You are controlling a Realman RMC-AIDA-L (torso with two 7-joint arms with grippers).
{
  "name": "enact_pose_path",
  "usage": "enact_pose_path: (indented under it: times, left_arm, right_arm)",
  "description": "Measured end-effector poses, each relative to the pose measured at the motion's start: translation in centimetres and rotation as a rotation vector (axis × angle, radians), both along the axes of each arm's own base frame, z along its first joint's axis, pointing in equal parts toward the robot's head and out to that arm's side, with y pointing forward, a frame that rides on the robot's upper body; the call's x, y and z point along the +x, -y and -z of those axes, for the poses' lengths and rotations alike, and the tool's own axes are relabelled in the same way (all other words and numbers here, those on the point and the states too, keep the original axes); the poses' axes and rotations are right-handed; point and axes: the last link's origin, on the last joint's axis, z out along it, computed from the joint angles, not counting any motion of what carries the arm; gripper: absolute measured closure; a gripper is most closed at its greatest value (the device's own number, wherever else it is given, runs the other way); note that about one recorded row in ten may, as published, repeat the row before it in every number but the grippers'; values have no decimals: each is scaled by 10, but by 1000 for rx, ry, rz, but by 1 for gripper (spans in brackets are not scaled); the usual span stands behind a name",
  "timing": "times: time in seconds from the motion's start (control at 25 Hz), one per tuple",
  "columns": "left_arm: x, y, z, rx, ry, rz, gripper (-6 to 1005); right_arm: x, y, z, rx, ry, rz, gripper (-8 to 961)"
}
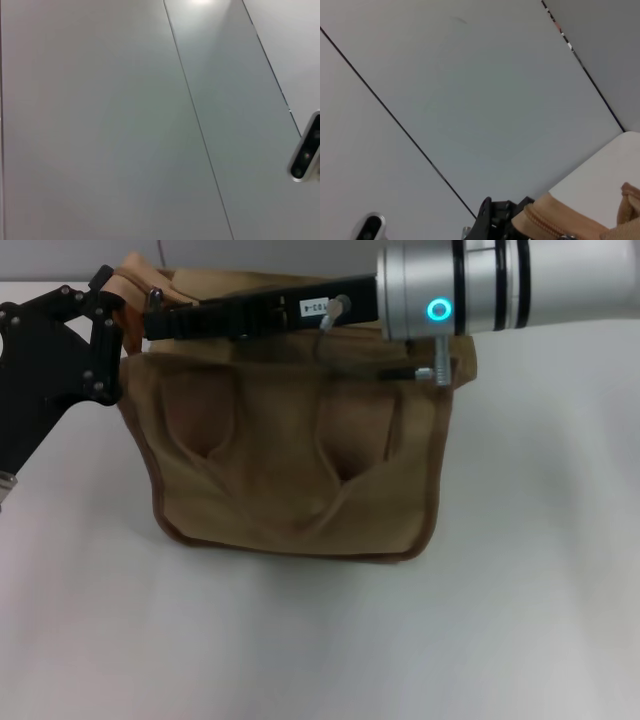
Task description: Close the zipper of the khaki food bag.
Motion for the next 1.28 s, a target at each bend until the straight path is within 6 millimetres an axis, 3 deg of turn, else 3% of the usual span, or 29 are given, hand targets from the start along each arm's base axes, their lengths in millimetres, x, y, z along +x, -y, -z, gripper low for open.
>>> enact_pose_path:
  times: [0.76,1.28]
  left_arm:
    - [5,-1,1,-8,13,19,935]
    - [-2,3,-2,7,13,-6,924]
  right_arm:
    - [-9,4,10,72,43,-65,608]
    - [-2,10,13,106,50,-68,652]
